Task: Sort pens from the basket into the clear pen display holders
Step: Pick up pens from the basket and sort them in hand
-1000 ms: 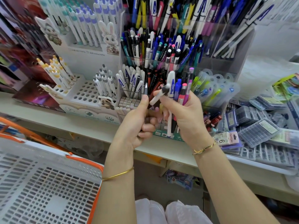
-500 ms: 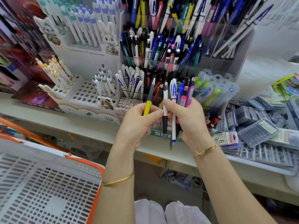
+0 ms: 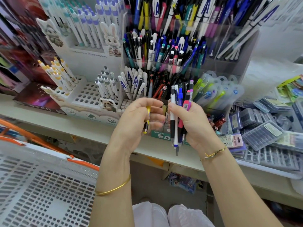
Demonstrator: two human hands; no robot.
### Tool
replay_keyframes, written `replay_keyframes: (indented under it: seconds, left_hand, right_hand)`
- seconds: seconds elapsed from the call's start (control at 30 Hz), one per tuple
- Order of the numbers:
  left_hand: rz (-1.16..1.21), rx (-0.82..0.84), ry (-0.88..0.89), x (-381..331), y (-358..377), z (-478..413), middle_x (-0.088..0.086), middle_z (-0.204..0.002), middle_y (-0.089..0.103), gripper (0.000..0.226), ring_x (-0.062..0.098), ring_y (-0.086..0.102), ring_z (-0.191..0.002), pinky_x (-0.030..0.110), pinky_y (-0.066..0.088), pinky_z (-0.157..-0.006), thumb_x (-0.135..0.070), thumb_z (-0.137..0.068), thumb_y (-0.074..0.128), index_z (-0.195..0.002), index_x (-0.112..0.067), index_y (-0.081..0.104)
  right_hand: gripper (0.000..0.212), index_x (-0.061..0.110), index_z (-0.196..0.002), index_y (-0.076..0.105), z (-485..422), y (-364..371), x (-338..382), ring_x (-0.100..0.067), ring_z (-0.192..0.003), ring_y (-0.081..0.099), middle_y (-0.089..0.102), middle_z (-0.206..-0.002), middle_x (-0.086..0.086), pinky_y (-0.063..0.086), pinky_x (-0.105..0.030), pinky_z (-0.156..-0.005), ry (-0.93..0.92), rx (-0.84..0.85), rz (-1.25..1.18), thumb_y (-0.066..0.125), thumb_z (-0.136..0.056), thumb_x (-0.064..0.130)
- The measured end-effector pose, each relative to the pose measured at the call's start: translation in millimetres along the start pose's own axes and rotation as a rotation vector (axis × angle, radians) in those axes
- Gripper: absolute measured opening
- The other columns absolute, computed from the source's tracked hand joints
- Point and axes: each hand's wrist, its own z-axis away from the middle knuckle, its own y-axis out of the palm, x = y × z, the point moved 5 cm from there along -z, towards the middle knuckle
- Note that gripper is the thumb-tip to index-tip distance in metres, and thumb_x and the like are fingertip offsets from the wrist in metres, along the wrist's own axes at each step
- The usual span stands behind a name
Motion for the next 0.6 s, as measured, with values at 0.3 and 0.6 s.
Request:
replay_keyframes:
  seconds: [0.3, 0.6]
  left_hand:
    - [-0.15, 0.038, 0.178, -17, 1, 9, 0.003, -0.075, 0.072, 0.021, 0.011, 0.067, -0.061, 0.021, 0.053, -0.055, -0.007, -0.091, 0.059, -0.111, -0.01, 0.064]
    - [-0.337, -0.032, 0.083, 3, 4, -7, 0.001, -0.07, 0.063, 0.024, 0.008, 0.055, -0.054, 0.024, 0.047, -0.052, -0.032, -0.099, 0.048, -0.084, -0.019, 0.063]
  right_hand:
    - [0.012, 0.003, -0.1, 0.057, -1, -8, 15, -0.017, -0.049, 0.059, 0.058, -0.057, -0.005, 0.05, -0.028, -0.048, -0.129, 0.002, 0.04, 0.06, -0.088, 0.001]
    - [0.019, 0.006, -0.1, 0.061, -1, -2, 18, -0.018, -0.063, 0.065, 0.065, -0.07, -0.004, 0.054, -0.033, -0.059, -0.166, 0.057, 0.135, 0.069, -0.083, 0.008]
